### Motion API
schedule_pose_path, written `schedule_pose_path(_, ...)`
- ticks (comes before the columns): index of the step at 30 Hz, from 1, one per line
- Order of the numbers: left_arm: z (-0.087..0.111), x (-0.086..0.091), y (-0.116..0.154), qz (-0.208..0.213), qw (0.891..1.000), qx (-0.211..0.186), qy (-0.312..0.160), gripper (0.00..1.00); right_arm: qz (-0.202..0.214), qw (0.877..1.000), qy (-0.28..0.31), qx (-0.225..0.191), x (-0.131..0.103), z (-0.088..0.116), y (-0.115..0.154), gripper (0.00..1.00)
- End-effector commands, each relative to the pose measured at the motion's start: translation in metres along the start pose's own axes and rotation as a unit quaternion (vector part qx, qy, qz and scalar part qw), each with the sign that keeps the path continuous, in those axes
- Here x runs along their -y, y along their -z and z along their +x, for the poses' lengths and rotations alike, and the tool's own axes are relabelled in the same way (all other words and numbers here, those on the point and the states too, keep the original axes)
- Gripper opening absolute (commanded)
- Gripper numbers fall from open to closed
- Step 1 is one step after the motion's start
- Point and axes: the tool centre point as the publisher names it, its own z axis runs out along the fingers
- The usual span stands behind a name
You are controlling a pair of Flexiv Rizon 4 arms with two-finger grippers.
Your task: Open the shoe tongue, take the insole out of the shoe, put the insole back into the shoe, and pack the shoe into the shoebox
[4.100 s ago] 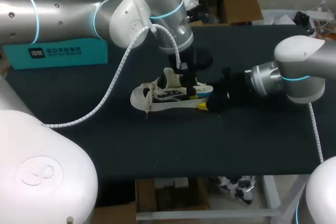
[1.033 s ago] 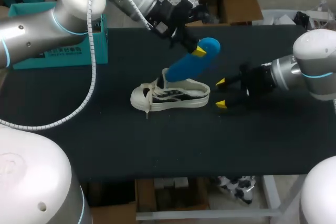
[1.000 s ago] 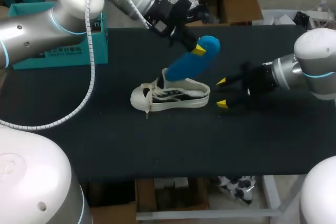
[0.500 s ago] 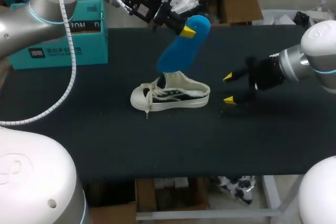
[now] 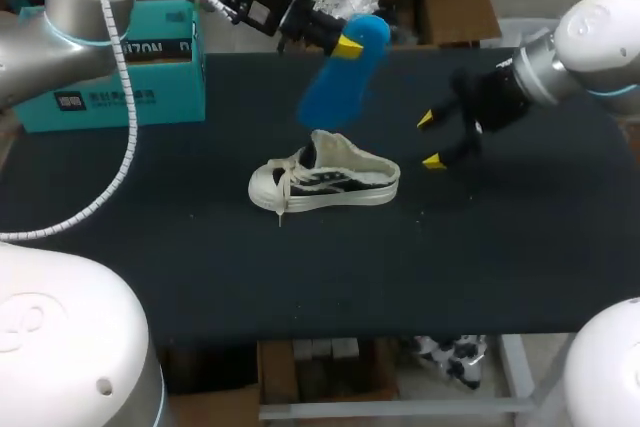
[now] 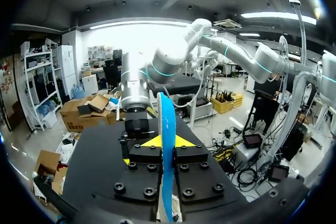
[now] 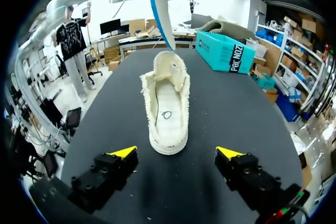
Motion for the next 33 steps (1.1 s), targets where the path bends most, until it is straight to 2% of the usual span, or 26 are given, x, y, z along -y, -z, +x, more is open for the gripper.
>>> schedule_pose_path(1,0.031,-0.007,0.028,0.100,0.991,0.080,-0.027,0.00,0.034,0.999,0.004,-0.035,-0.015,-0.013,-0.002,1.00)
schedule_pose_path(6,0.043,-0.004,0.055,0.142,0.983,0.114,-0.036,0.00,0.077,0.996,0.010,-0.049,-0.029,-0.019,-0.007,1.00)
schedule_pose_path(11,0.054,-0.001,0.074,0.154,0.974,0.165,-0.024,0.00,0.141,0.989,0.006,-0.051,-0.046,-0.021,-0.011,1.00)
schedule_pose_path(16,0.064,-0.002,0.096,0.167,0.966,0.196,-0.008,0.00,0.197,0.980,0.005,-0.041,-0.062,-0.018,-0.018,1.00)
schedule_pose_path(25,0.080,-0.020,0.131,0.178,0.954,0.240,0.030,0.00,0.292,0.956,0.006,-0.024,-0.083,-0.013,-0.046,1.00)
schedule_pose_path(33,0.098,-0.040,0.158,0.183,0.942,0.276,0.051,0.00,0.343,0.939,0.006,-0.010,-0.090,-0.015,-0.069,1.00)
